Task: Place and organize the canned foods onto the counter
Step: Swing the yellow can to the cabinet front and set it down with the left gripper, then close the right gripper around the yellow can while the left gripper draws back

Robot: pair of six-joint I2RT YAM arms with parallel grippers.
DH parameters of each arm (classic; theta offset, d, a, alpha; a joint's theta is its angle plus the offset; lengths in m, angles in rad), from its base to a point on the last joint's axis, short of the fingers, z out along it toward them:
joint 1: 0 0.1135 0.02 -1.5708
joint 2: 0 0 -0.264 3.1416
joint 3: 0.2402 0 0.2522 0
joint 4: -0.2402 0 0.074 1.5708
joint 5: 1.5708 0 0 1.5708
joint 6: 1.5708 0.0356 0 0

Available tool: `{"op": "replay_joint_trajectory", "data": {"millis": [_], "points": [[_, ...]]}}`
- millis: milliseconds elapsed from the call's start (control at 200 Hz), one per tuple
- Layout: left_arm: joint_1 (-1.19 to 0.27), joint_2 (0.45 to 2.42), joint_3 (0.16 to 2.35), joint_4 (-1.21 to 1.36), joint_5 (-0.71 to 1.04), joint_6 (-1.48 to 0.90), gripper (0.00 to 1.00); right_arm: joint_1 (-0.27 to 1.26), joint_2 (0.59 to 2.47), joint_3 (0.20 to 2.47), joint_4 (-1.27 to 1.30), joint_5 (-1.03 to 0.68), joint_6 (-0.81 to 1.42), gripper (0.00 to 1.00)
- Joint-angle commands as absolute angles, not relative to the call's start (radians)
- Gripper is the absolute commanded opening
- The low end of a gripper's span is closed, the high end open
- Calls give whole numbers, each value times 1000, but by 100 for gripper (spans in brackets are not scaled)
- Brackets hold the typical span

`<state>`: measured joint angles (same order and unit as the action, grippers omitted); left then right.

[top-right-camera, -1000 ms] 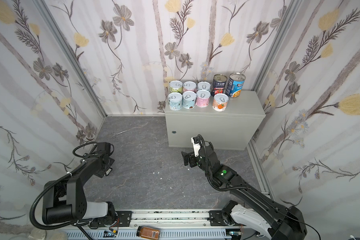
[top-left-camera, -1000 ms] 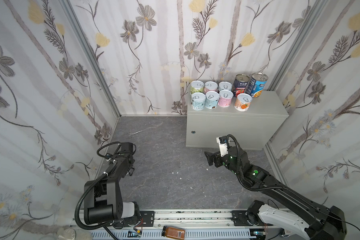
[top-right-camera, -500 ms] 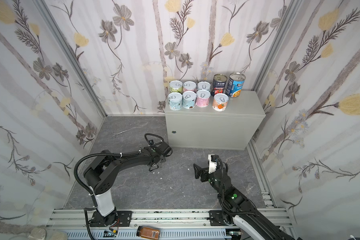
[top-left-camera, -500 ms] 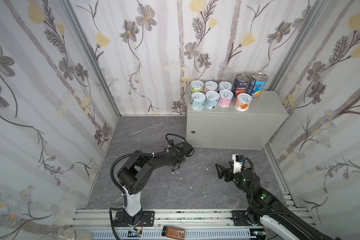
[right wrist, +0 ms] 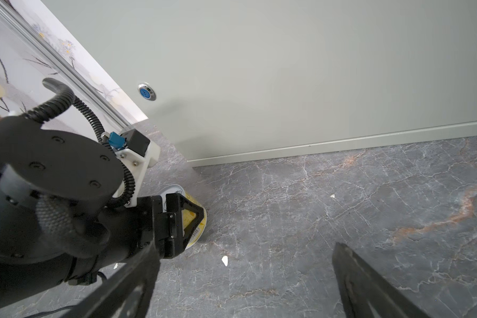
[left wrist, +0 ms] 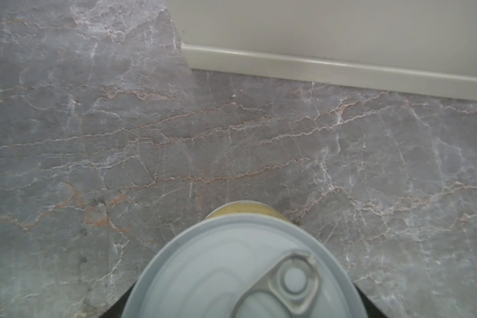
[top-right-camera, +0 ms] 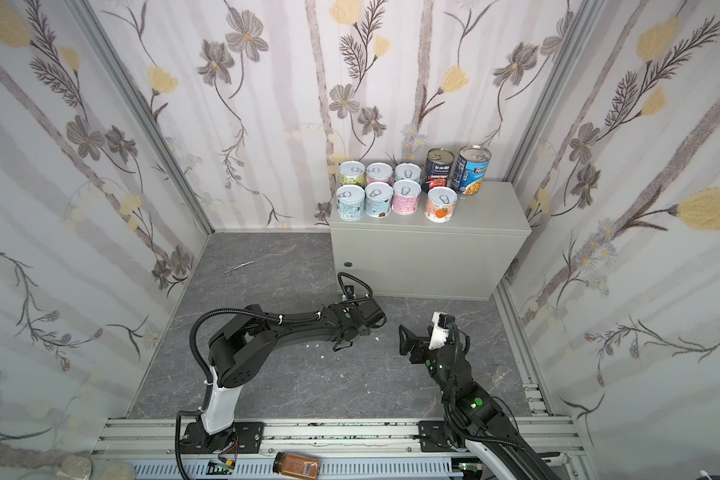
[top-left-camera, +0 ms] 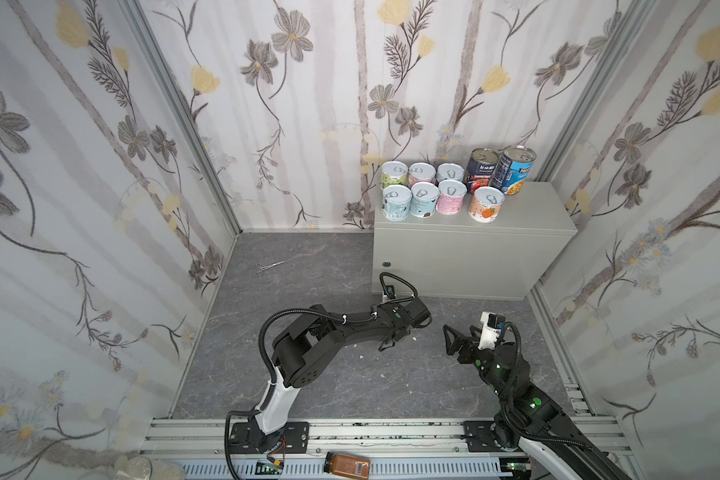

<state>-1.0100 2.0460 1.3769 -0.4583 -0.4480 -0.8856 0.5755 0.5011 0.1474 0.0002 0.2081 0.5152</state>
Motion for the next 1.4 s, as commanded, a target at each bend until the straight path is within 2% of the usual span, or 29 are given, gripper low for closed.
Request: {"op": "replay_joint_trajectory", "data": {"millis": [0,155,340,640,794,1084,1399], "points": [[-1011,2008,1368,-489,-449,-870,100,578,516,148,41,179,500,99],[-1011,1903,1345,-521,-477,-858,100,638,566,154,82,202,500,99],[-1005,1679,1249,-539,-491,-840,100,877,627,131,214,441,498,100],[-914,1362,1136,-572,-492,-799,100,1021,951,11,711,610,454,100],[-830,1241,1050,-568,-483,-758,100,1023,1253,19,1017,575,393,100],[-819,1090,883,-568,-518,-746,100,1027,1813,136,1535,448,283,100],[-779,969,828,-568,-552,-712,100,1006,2018,339,1454,371,262,100]]}}
